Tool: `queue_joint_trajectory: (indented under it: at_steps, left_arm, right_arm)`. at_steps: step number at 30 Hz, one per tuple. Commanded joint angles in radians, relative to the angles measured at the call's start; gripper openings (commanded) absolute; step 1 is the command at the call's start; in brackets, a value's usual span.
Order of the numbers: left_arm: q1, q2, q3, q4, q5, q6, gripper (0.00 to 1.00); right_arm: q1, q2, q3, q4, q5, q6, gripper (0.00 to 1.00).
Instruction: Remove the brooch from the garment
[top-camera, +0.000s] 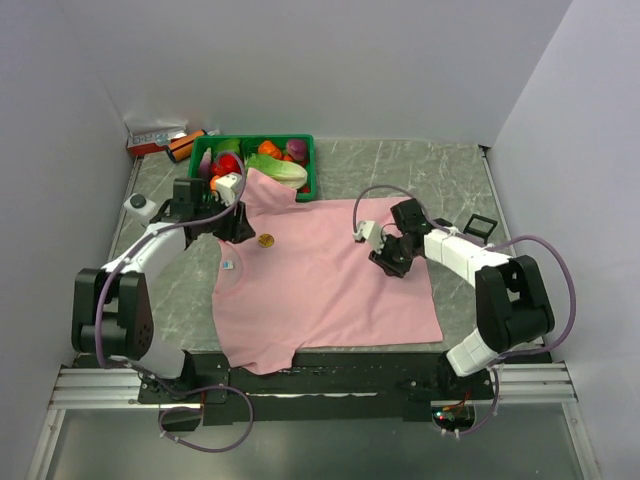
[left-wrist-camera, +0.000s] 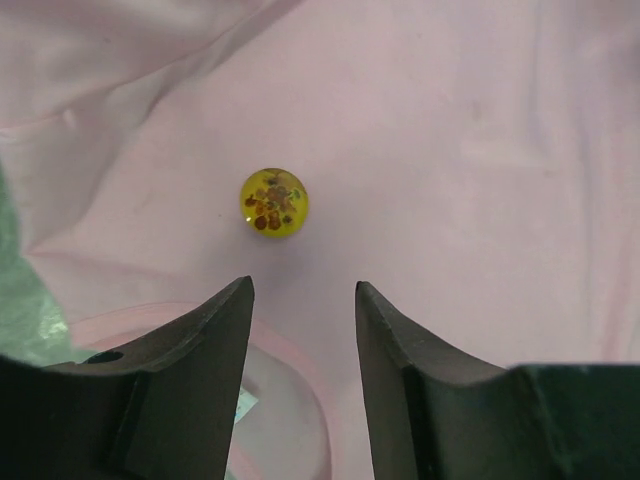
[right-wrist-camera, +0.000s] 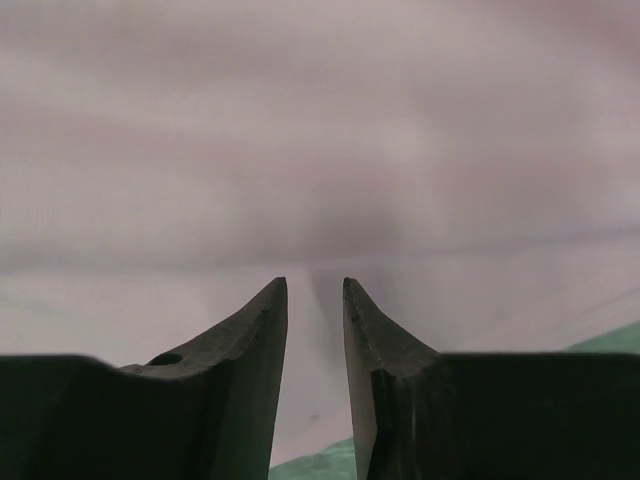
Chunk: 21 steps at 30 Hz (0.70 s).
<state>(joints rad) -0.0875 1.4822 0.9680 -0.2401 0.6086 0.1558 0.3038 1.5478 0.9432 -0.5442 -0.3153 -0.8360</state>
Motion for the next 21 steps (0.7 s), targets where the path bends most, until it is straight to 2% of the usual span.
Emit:
queue_joint_trajectory:
  at_steps: [1,8,12,15,21]
  left_arm:
    - [-0.031,0.058,0.023,0.108,-0.003,-0.091,0.49]
    - [-0.041,0.239,0.147,0.108,-0.027,-0.147,0.43]
    - [-0.043,0.303,0.182,0.11,-0.027,-0.197,0.45]
    - [-0.043,0.348,0.215,0.084,-0.029,-0.219,0.51]
    - [-0.043,0.405,0.245,0.029,-0.023,-0.236,0.49]
  right_arm:
    - [0.023,-0.032,-0.02,0.001,0.033,-0.028,0.36]
    - [0.034,-0.081,-0.038,-0.022,0.042,-0.021,0.36]
    - [0.034,-0.087,-0.027,-0.034,0.044,-0.032,0.36]
    - [0.034,-0.087,-0.018,-0.039,0.032,-0.022,0.36]
    - [0.035,-0.088,0.002,-0.049,0.012,-0.002,0.36]
